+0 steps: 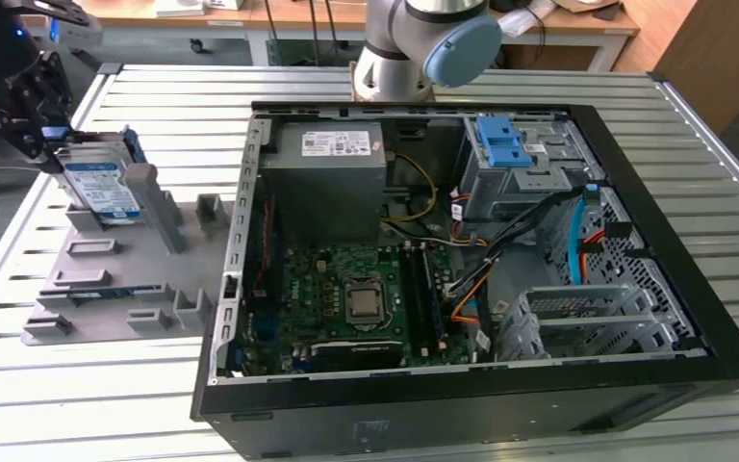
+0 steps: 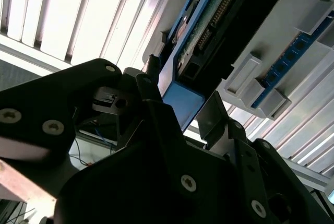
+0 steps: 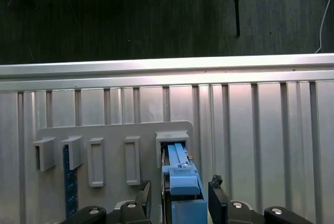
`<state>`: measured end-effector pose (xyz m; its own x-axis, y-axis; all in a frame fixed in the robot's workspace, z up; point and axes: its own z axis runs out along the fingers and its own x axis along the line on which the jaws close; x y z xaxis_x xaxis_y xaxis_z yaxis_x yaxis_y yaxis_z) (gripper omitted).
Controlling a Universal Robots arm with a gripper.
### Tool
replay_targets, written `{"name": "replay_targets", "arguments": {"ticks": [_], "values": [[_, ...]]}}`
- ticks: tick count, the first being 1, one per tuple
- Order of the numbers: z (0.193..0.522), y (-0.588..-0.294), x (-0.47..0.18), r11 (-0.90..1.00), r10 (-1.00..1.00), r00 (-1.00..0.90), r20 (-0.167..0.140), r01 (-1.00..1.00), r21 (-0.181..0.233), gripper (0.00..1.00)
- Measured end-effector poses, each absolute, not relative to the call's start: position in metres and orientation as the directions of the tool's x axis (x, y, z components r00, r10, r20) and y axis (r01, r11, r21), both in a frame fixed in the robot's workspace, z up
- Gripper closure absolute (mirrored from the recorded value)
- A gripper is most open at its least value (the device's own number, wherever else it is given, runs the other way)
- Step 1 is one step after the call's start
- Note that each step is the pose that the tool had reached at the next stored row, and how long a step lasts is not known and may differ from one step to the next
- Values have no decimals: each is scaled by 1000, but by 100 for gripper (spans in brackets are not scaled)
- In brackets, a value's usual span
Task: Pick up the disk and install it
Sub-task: 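Pick up the disk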
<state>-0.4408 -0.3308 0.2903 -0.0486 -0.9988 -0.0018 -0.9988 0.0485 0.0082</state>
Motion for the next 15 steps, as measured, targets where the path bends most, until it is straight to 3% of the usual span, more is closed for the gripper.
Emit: {"name": "replay_targets", "arguments": {"ticks": [3,4,10,11,15], "values": [[290,-331,-441,48,-999,-49,-2,-999,8,46],[290,-331,-441,49,-999,-49,-2,-999,8,53],[290,-331,-441,49,-999,-49,-2,-999,8,55],[290,-331,-441,48,-999,-48,-2,-999,8,62],[290,-331,-441,48,-999,-49,-2,-999,8,63]]}}
